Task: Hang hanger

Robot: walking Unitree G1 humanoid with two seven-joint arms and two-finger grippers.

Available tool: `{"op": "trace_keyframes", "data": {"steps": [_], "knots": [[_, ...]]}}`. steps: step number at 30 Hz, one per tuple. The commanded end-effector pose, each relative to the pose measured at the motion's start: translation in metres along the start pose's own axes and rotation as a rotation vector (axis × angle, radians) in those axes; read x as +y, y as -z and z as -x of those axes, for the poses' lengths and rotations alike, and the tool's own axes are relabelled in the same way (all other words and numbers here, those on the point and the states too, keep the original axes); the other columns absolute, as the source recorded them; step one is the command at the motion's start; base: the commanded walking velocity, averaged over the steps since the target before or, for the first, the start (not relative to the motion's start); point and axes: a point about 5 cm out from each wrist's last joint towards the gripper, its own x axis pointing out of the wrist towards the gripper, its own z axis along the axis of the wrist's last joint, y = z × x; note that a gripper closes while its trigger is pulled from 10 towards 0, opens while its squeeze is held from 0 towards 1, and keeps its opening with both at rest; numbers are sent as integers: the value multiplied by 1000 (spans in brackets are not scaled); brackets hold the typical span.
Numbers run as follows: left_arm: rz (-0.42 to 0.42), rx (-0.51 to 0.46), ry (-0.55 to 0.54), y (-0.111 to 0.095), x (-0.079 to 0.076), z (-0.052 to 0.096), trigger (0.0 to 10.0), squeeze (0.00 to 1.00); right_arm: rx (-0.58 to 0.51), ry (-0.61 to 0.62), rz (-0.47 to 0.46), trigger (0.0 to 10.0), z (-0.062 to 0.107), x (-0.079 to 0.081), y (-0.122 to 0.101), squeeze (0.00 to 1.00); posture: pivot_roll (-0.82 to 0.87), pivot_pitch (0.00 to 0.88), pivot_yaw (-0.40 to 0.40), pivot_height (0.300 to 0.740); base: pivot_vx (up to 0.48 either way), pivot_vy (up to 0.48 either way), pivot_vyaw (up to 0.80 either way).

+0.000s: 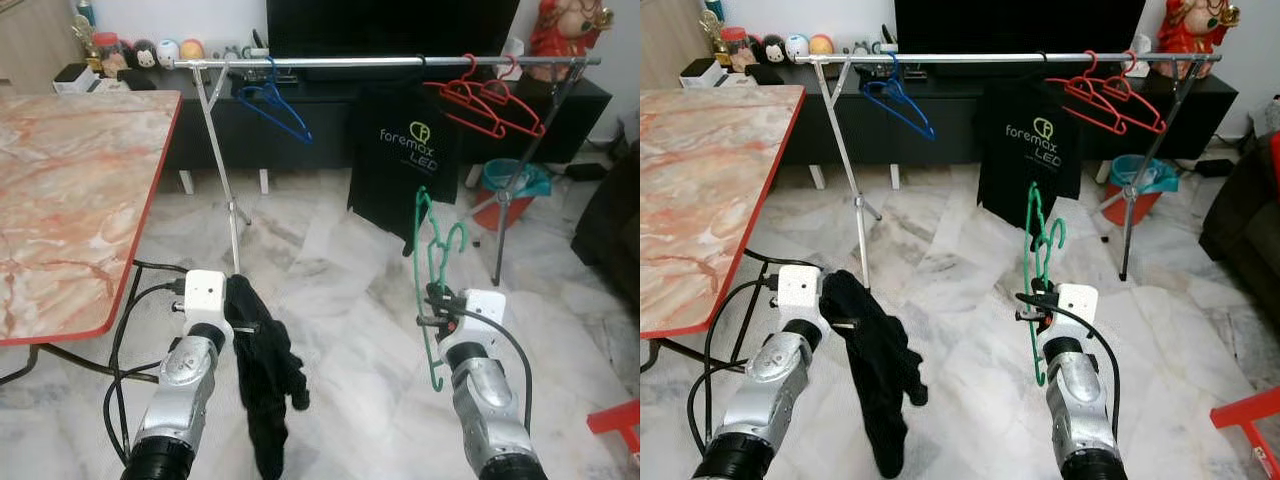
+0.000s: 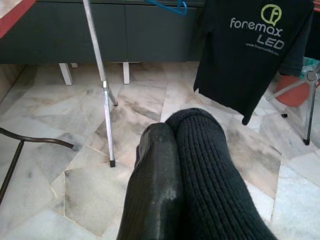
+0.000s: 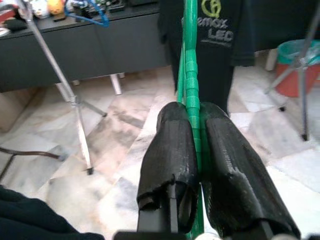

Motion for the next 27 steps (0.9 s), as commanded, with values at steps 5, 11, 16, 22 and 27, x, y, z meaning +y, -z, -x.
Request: {"op": "trace_keyframes", "data": {"steps": [5, 11, 16, 22, 27], "knots": [[8, -86, -3, -16, 1, -1, 10000, 0, -88, 19, 53, 10000, -5, -4, -19, 0, 58, 0, -7, 740, 0, 277, 0], [12, -99, -6, -19, 0, -2, 10000, 0, -131, -36, 91, 10000, -8, 7, -27, 0, 61, 0, -10, 740, 0, 297, 0], [14, -104, -10, -21, -1, -2, 10000, 0, -118, -35, 106, 10000, -9, 9, -24, 0, 68, 0, -12, 740, 0, 385, 0], [7, -103, -19, -21, 1, -1, 10000, 0, -112, -52, 115, 10000, -8, 10, -24, 0, 67, 0, -13, 740, 0, 385, 565], [3, -105, -15, -22, -1, -1, 10000, 0, -103, -46, 103, 10000, -9, 8, -23, 0, 73, 0, -14, 740, 0, 388, 0]]}}
